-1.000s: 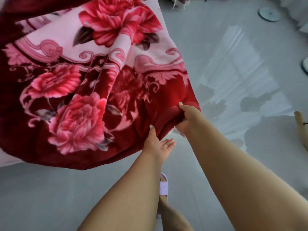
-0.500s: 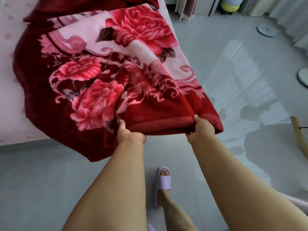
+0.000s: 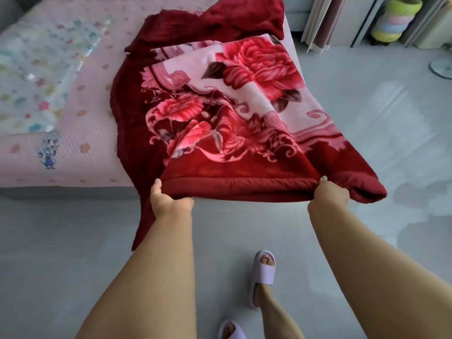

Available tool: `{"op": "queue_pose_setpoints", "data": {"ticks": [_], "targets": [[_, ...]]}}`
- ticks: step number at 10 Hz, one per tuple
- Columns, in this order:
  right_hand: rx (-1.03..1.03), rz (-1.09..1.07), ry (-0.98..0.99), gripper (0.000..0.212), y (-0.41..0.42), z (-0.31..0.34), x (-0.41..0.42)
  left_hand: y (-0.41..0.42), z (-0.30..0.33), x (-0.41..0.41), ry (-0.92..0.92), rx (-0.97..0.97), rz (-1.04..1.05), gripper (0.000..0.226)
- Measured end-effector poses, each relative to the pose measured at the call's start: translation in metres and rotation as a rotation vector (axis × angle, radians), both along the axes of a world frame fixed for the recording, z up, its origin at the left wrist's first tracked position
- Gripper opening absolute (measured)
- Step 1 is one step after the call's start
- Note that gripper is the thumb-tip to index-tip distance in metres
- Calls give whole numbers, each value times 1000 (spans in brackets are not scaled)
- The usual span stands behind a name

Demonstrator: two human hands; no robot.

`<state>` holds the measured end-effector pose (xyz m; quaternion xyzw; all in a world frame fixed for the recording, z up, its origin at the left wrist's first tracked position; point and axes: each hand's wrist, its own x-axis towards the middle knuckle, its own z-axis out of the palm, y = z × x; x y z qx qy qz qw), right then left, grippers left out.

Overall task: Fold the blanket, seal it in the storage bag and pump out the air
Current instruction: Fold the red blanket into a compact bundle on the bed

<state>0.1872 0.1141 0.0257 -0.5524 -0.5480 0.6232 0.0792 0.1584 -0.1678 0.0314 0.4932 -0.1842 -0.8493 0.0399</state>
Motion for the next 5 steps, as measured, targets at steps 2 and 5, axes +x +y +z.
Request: {"op": "queue_pose_setpoints", "data": {"ticks": [2,5], "targets": [[107,-5,-9,48,-10,1,0,-15,-16,7,-77,-483,-210,73],[133,43,-47,52,-36,9,18,-28,14,30,101,-371,-166,29]]}}
